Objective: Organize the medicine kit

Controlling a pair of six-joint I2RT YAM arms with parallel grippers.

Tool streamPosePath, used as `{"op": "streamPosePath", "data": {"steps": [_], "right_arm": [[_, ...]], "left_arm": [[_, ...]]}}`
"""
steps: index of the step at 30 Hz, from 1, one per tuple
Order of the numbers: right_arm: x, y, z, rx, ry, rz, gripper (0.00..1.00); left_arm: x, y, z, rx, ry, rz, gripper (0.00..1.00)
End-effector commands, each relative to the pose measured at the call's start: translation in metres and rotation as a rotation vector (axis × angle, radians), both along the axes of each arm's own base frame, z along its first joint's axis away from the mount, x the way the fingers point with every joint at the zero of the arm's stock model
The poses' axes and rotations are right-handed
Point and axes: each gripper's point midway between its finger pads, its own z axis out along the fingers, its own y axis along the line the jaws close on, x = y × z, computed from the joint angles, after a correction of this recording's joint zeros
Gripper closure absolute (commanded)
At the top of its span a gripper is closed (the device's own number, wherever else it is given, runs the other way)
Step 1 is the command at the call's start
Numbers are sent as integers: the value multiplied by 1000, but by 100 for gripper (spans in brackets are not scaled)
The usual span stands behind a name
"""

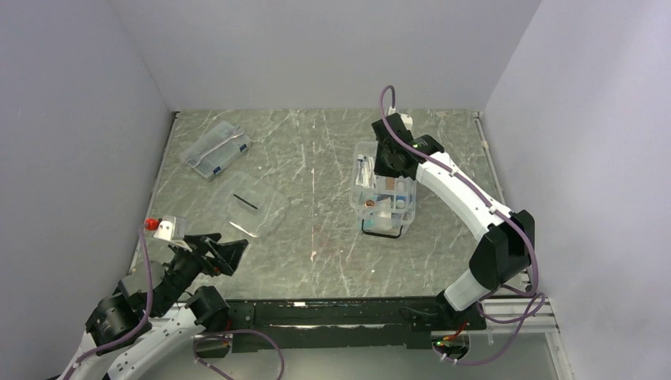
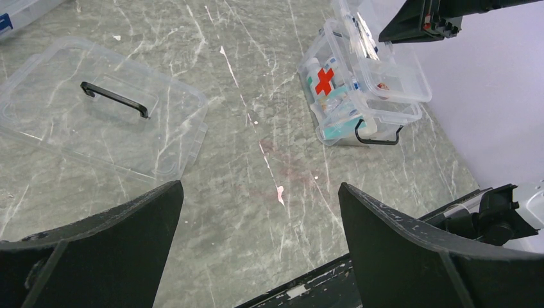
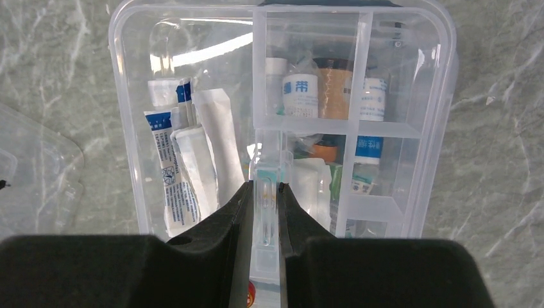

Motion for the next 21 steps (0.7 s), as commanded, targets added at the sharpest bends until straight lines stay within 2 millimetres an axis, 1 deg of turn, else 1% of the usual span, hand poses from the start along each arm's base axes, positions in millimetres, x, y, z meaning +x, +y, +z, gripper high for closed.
{"op": "streamPosePath", "data": {"steps": [1, 11, 21], "right_arm": [[1, -5, 22, 34, -65, 19, 100], [-4, -19, 8, 8, -41, -5, 100], [-6, -20, -7, 12, -16, -2, 100]], "left_arm": [[3, 0, 4, -12, -10, 16, 1], [3, 1, 4, -12, -11, 16, 1], [3, 1, 4, -17, -11, 16, 1]]}}
